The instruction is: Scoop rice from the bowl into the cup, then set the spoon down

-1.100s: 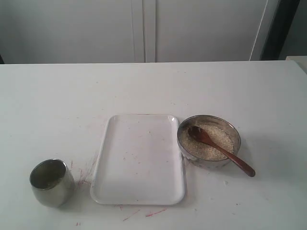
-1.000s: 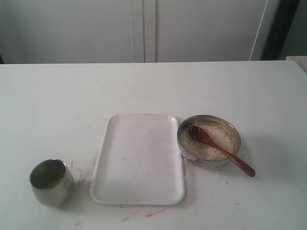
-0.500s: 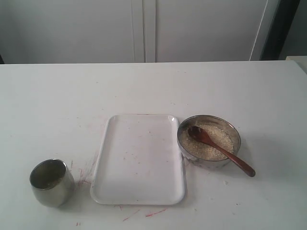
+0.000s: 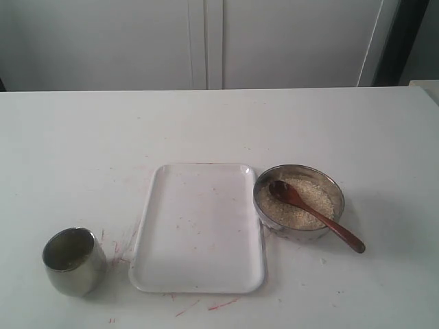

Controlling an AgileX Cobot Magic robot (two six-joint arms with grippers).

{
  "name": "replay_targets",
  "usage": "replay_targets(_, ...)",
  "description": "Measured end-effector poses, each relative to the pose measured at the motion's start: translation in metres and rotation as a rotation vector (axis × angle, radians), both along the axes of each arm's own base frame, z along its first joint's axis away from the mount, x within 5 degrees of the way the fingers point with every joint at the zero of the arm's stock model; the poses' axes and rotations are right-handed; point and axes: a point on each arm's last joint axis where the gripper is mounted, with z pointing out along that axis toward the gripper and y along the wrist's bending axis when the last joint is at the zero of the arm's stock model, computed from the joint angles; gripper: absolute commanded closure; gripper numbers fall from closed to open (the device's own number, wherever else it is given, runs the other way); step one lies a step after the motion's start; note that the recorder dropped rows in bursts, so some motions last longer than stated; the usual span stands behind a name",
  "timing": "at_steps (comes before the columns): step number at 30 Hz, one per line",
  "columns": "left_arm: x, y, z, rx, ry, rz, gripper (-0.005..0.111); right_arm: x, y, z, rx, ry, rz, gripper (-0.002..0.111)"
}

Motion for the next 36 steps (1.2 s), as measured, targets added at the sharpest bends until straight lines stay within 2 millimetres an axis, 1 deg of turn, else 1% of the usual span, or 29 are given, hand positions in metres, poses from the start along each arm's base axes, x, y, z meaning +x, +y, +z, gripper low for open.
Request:
replay_targets(2,0.0,0.0,0.0,0.0,0.0,0.0,0.092,0.0,0.003,-0.002,0.011,0.04,0.033,0.108)
replay_targets(5,0.0,0.0,0.0,0.0,0.0,0.0,0.092,-0.004,0.009,0.01,0.012,0.072,0.094,0.108)
replay_targets(9,0.0,0.0,0.0,0.0,0.0,0.0,0.092,-0.008,0.016,0.046,-0.01,0.121,0.178,0.108)
replay_targets(11,0.0,0.0,0.0,0.0,0.0,0.0,0.092,-0.003,0.019,0.062,-0.038,0.194,0.212,0.108)
replay_targets(12,0.0,0.0,0.0,0.0,0.0,0.0,0.092,0.0,0.02,0.076,-0.068,0.238,0.233,0.108)
replay_targets(13,0.0,0.0,0.0,0.0,0.0,0.0,0.092,0.006,0.021,0.084,-0.088,0.292,0.248,0.108)
replay_targets(14,0.0,0.0,0.0,0.0,0.0,0.0,0.092,0.01,0.021,0.097,-0.114,0.325,0.261,0.108)
replay_targets(15,0.0,0.0,0.0,0.0,0.0,0.0,0.092,0.018,0.021,0.111,-0.152,0.399,0.282,0.108)
replay_targets(17,0.0,0.0,0.0,0.0,0.0,0.0,0.092,0.032,0.02,0.129,-0.217,0.504,0.308,0.108)
replay_targets(18,0.0,0.0,0.0,0.0,0.0,0.0,0.092,0.044,0.019,0.142,-0.261,0.577,0.334,0.108)
replay_targets(21,0.0,0.0,0.0,0.0,0.0,0.0,0.092,0.069,0.017,0.166,-0.361,0.737,0.401,0.108)
replay_targets(22,0.0,0.0,0.0,0.0,0.0,0.0,0.092,0.078,0.017,0.171,-0.374,0.783,0.424,0.108)
replay_targets(25,0.0,0.0,0.0,0.0,0.0,0.0,0.092,0.103,0.021,0.187,-0.419,0.838,0.487,0.108)
replay_targets(26,0.0,0.0,0.0,0.0,0.0,0.0,0.092,0.12,0.024,0.189,-0.436,0.862,0.518,0.108)
replay_targets(27,0.0,0.0,0.0,0.0,0.0,0.0,0.092,0.126,0.026,0.188,-0.446,0.876,0.526,0.108)
replay_targets(28,0.0,0.0,0.0,0.0,0.0,0.0,0.092,0.138,0.029,0.179,-0.474,0.928,0.547,0.108)
replay_targets(29,0.0,0.0,0.0,0.0,0.0,0.0,0.092,0.144,0.03,0.174,-0.493,0.958,0.556,0.108)
replay_targets(30,0.0,0.0,0.0,0.0,0.0,0.0,0.092,0.153,0.033,0.162,-0.532,1.017,0.571,0.108)
replay_targets(31,0.0,0.0,0.0,0.0,0.0,0.0,0.092,0.157,0.035,0.154,-0.559,1.051,0.581,0.108)
replay_targets(33,0.0,0.0,0.0,0.0,0.0,0.0,0.092,0.17,0.047,0.128,-0.671,1.154,0.624,0.108)
replay_targets(34,0.0,0.0,0.0,0.0,0.0,0.0,0.092,0.172,0.053,0.121,-0.711,1.179,0.643,0.108)
replay_targets(36,0.0,0.0,0.0,0.0,0.0,0.0,0.092,0.179,0.066,0.1,-0.8,1.249,0.691,0.108)
